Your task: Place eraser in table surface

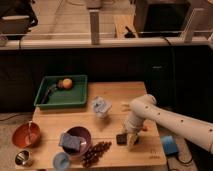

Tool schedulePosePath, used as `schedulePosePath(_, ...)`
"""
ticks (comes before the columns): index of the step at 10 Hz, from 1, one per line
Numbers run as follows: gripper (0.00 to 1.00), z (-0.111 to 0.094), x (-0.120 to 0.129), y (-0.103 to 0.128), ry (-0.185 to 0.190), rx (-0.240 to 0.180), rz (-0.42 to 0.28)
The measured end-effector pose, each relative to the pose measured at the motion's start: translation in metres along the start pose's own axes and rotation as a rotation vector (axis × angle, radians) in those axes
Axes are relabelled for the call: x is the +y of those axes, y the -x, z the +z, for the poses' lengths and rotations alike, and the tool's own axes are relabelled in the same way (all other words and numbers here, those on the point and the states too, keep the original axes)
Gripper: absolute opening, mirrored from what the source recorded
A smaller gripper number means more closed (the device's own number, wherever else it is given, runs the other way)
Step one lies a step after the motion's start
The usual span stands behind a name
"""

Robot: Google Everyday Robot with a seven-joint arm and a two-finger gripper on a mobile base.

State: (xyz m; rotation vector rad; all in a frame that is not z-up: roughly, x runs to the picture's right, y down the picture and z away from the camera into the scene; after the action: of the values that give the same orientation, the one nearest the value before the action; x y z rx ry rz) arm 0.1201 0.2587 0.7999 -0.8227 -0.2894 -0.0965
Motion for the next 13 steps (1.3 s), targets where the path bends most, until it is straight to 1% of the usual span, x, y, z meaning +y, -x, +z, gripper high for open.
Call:
schedulePosePath(1,0.8,-0.0014,-0.0007,0.0025,-0.01,0.0,-0.007)
schedulePosePath(3,0.8,-0.0047,0.0002,0.0024,-0.032,-0.012,-0.029)
schedulePosePath(5,0.8,-0.0065,0.0,0.0037,-0.044,-0.019,-0.042)
schedulePosePath(13,0.8,-0.0063,-0.0003,0.0048,-0.043,-0.019,-0.044)
